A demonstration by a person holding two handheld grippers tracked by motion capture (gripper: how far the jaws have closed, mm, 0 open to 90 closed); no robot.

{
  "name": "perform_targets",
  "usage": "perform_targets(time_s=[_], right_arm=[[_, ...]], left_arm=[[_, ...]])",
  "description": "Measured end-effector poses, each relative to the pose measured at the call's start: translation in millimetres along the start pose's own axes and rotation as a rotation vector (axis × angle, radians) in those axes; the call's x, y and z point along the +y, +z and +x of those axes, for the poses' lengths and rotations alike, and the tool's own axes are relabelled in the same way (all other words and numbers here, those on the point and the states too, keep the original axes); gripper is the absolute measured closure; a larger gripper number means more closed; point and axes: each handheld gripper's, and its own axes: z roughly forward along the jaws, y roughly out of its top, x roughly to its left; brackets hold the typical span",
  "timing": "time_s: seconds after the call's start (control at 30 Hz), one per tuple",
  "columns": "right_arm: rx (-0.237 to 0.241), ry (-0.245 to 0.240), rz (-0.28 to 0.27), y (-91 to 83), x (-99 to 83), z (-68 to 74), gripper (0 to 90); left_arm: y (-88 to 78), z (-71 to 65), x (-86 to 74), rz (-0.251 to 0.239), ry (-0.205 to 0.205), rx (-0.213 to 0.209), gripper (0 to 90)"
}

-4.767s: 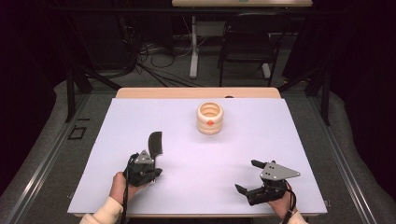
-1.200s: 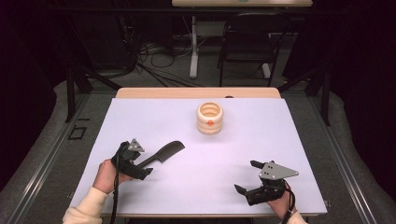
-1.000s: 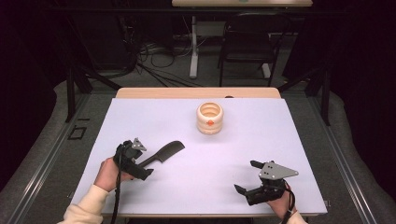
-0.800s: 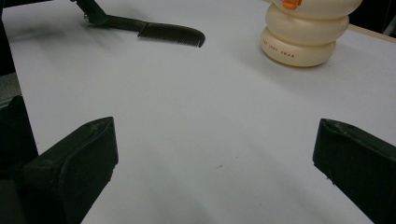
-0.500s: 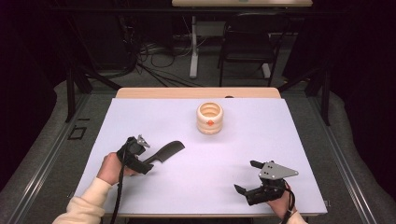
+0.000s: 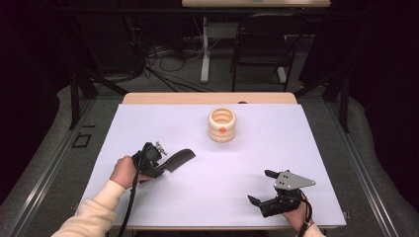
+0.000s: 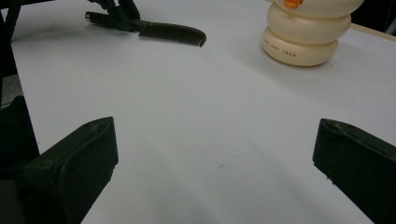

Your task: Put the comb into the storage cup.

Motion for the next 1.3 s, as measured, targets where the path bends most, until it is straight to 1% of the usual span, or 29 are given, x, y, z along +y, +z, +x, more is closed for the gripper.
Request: perform_targets(time_s=[0.07,0.1,0.13,0.17,0.27,0.33,0.47,0.6,0.83,1.17,1.2,1.27,1.3], right_arm=[[0.001,0.0,0.0,0.0,0.0,0.0,0.0],[0.001,0.0,0.0,0.0,0.0,0.0,0.0],[0.001,0.0,0.001,0.0,0.0,0.0,0.0],[0.001,0.0,0.001,0.0,0.0,0.1,0.0],[0.002,-0.001,0.001,0.1,0.0,0.1,0.0],[0.002,-0.001,0.003,0.2,0.0,0.3,0.0],[0.002,-0.003,0.005,0.6,0.0,0.5,0.0],[0.002,-0.002,0.005,1.0,0.0,0.6,0.0],[0.001,-0.003,0.006,0.8,0.1,0.4,0.0],[-0.002,-0.003,0.0,0.1,0.3,0.4,0.0],[-0.003,-0.003,0.0,0.1,0.3,0.4,0.0],[-0.003,-0.002,0.001,0.1,0.3,0.3,0.0],[-0.003,-0.002,0.001,0.2,0.3,0.4,0.0]], left_arm=[[0.9,-0.6,3.0,0.014,0.02,0.009,64.2],[0.9,-0.6,3.0,0.014,0.02,0.009,65.4],[1.6,-2.2,5.8,0.029,0.031,0.018,66.4],[2.3,-3.0,6.6,0.033,0.034,0.027,66.7],[3.3,-3.0,9.7,0.049,0.044,0.035,68.3],[4.5,-2.6,10.5,0.046,0.039,0.031,69.3],[4.9,-2.5,12.1,0.056,0.039,0.031,69.7],[5.2,-2.5,12.8,0.062,0.031,0.031,70.3],[4.5,-3.3,12.7,0.062,0.033,0.033,72.0],[-2.0,-2.3,6.8,0.015,0.016,0.025,72.1],[-4.1,-1.8,4.8,-0.007,0.01,0.019,72.1],[-5.9,-1.7,2.8,-0.027,-0.002,0.015,72.2],[-7.4,-1.3,2.1,-0.033,-0.001,0.015,72.2]])
